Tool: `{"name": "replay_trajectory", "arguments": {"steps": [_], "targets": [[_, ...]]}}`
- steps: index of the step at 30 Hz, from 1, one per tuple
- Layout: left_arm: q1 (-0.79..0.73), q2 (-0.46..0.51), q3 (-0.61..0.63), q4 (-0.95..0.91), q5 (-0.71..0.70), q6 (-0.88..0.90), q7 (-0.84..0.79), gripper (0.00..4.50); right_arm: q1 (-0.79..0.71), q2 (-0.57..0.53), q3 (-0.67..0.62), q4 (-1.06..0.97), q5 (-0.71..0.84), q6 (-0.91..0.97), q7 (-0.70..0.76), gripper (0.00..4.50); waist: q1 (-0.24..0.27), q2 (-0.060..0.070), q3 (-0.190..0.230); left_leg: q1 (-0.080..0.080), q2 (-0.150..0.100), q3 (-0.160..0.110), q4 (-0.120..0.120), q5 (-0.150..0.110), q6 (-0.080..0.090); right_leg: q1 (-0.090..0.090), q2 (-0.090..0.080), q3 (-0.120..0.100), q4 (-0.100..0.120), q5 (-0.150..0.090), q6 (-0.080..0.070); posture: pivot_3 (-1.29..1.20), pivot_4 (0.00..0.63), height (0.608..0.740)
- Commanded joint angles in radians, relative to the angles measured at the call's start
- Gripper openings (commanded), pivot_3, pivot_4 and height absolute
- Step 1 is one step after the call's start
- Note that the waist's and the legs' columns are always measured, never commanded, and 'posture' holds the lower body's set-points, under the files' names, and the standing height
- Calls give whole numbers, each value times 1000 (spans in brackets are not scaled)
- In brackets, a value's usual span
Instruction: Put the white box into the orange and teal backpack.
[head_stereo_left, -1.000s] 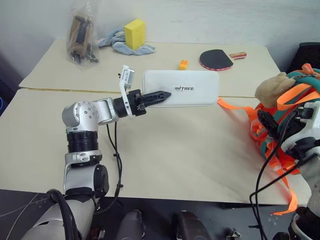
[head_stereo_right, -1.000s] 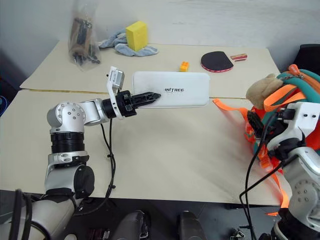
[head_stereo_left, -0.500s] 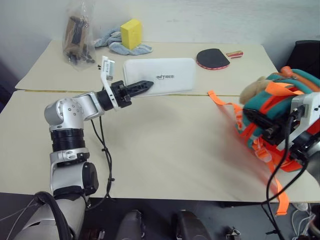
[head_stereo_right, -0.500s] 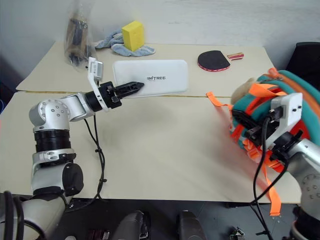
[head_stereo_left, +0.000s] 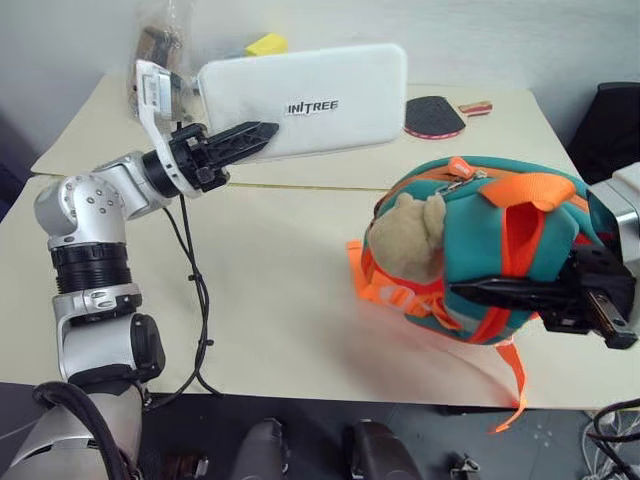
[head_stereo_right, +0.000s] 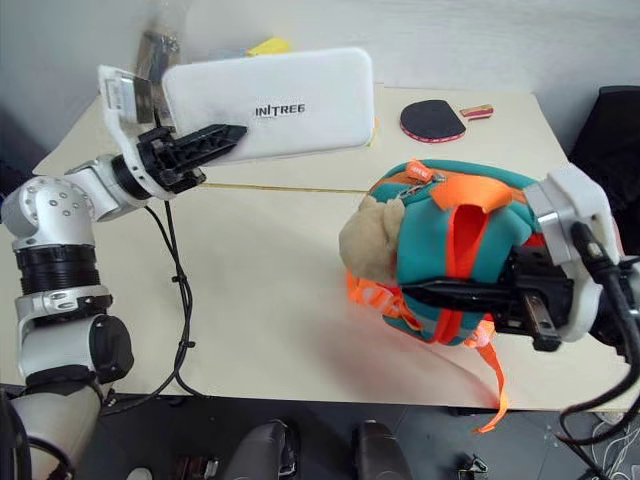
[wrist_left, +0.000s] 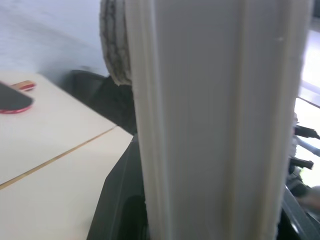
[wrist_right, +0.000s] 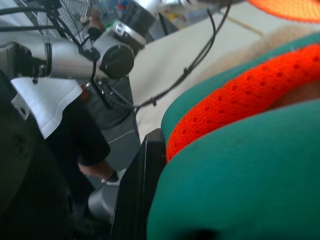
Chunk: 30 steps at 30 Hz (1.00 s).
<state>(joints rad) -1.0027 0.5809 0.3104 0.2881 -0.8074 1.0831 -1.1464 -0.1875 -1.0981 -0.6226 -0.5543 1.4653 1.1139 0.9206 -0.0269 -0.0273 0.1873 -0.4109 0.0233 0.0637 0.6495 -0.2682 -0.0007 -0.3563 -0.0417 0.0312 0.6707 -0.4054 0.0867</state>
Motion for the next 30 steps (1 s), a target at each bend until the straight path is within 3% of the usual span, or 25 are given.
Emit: {"name": "replay_trajectory", "arguments": {"steps": [1, 5, 10, 18, 24, 30], "targets": [[9, 24, -45, -76, -22, -57, -87, 1387, 21, -27, -65, 22, 17, -10, 19, 5, 1, 0, 0, 0, 0, 0, 0, 0, 0, 1, 0, 0, 0, 0, 0, 0, 150, 740], [9, -1, -158, -61, 94, -239, -113, 1387, 61, -41, -98, 27, 22, -4, 43, 5, 4, 0, 0, 2, 0, -1, 1, 1, 1, 3, 0, -1, 1, 0, 0, 0, 150, 740], [-62, -98, -274, 18, 220, -449, -123, 1387, 107, -64, -158, 20, 65, 16, 73, 5, 14, -1, 0, 2, -1, -2, 1, 1, 2, 4, 0, -1, -3, 1, 2, 0, 150, 740], [-114, -119, -332, 125, 280, -559, -229, 1387, 159, -51, -189, -13, 54, 5, 68, 5, 25, -1, 0, 1, -1, -1, -1, -1, 4, 4, 0, -1, -6, 1, 2, 0, 150, 740], [-195, -109, -307, 233, 274, -555, -278, 1387, 203, -57, -244, -33, 77, 9, 73, 5, 26, -1, 1, 0, -2, -2, 2, -1, 5, 4, -1, -1, -5, 2, 3, 0, 150, 740], [-165, -134, -360, 180, 303, -569, -330, 1387, 213, -84, -282, -22, 81, 22, 74, 5, 25, -1, 1, 0, -2, -2, 1, -1, 5, 4, -1, -1, -6, 2, 3, 0, 150, 740]]}}
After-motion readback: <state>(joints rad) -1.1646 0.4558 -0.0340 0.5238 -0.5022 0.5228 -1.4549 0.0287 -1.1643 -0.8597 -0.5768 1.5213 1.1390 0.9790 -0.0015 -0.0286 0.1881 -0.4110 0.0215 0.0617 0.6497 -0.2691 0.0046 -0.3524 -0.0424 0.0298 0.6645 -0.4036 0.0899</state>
